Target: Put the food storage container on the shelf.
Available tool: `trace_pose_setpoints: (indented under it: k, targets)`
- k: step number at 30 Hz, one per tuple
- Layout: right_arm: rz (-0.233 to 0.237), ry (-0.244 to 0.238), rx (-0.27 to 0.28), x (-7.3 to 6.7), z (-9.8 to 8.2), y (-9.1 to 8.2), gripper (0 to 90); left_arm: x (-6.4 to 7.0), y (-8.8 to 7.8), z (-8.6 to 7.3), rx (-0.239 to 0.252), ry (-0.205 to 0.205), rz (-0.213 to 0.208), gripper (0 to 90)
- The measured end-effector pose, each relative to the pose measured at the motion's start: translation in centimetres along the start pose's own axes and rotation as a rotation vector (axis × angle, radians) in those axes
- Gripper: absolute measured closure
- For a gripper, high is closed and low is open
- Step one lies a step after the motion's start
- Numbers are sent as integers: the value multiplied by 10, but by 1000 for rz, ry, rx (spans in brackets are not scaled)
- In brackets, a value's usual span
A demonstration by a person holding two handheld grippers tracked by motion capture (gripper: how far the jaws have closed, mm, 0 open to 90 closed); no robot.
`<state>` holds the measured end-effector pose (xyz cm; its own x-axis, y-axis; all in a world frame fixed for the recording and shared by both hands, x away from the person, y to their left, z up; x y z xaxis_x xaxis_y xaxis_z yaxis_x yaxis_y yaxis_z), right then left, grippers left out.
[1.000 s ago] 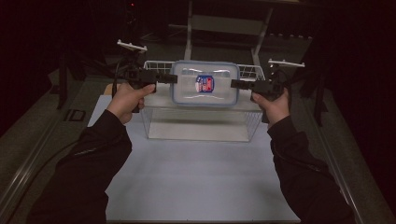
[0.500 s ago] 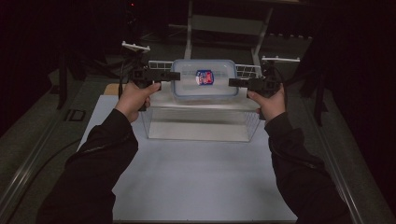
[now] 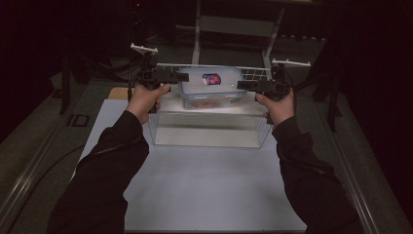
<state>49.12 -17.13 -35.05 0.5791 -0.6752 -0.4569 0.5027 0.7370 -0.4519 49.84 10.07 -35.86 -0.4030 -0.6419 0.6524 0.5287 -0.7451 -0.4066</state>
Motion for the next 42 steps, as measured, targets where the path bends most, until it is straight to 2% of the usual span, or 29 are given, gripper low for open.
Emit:
trace_pose_setpoints:
  k: [2, 4, 6, 8, 9, 10, 11, 13, 14, 15, 16, 17, 19, 20, 21, 22, 24, 26, 28, 29, 30, 33, 37, 42]
  targets:
    - [-3, 2, 0, -1, 0, 1, 441, 1, 0, 1, 4, 20, 18, 387]
    - [-13, -21, 5, -2, 0, 0, 414, 2, -4, 4, 39, 67, 52, 374]
    - [-18, -41, 23, -5, 2, -4, 401, 6, -10, 5, 64, 115, 45, 341]
    - [-27, -67, 36, -10, 4, -8, 387, 9, -16, 6, 90, 162, 56, 298]
    - [-27, -67, 36, -10, 4, -8, 387, 9, -16, 6, 90, 162, 56, 296]
    - [-34, -81, 45, -12, 4, -11, 392, 8, -20, 5, 110, 174, 81, 296]
    - [-26, -90, 64, -17, 4, -15, 382, 9, -22, 5, 130, 182, 83, 275]
    - [-25, -115, 75, -24, 4, -19, 384, 12, -28, 1, 153, 222, 68, 196]
    - [-14, -131, 80, -30, 2, -21, 386, 13, -30, 0, 167, 229, 62, 182]
    - [-14, -131, 80, -30, 2, -21, 386, 13, -30, 0, 167, 229, 62, 160]
    - [-13, -144, 81, -33, 1, -21, 402, 18, -39, -4, 207, 266, 46, 160]
    - [9, -168, 85, -44, -4, -22, 425, 21, -42, -6, 224, 277, 37, 133]
    - [35, -187, 75, -52, -11, -21, 473, 26, -46, -13, 234, 305, 19, 41]
    - [39, -197, 72, -56, -15, -20, 497, 29, -48, -17, 240, 308, 12, 2]
    - [39, -197, 72, -56, -15, -20, 497, 29, -48, -17, 240, 308, 12, 2]
    - [47, -209, 63, -60, -19, -18, 540, 33, -51, -28, 238, 335, 10, 2]
    - [58, -257, 30, -73, -31, -11, 625, 36, -54, -37, 249, 356, 15, 2]
    - [60, -275, 15, -78, -38, -6, 700, 36, -57, -45, 259, 371, 28, 1]
    - [69, -287, -3, -82, -44, 0, 807, 33, -58, -52, 271, 380, 53, 1]
    - [72, -288, -15, -84, -47, 4, 872, 30, -59, -56, 295, 391, 74, 1]
    - [74, -295, -25, -86, -51, 8, 896, 27, -59, -61, 293, 402, 94, 1]
    - [82, -308, -40, -91, -56, 20, 898, 20, -58, -72, 291, 431, 133, 1]
    - [95, -295, -49, -94, -60, 37, 898, 15, -57, -84, 271, 439, 130, 1]
    - [79, -295, -66, -91, -60, 52, 898, 11, -56, -93, 250, 434, 129, 1]
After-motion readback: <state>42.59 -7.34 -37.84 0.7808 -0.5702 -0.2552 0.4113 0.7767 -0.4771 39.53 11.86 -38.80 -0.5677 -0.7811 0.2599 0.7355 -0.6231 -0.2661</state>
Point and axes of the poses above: each handheld gripper's, and its own axes: y roughly forward along the jaws, z roughly out of its top, x roughly to its right, the point moved 7 cm from there along y, roughly forward along the jaws, and after that the axes turned 6 degrees about -y, right-handed, at the moved point
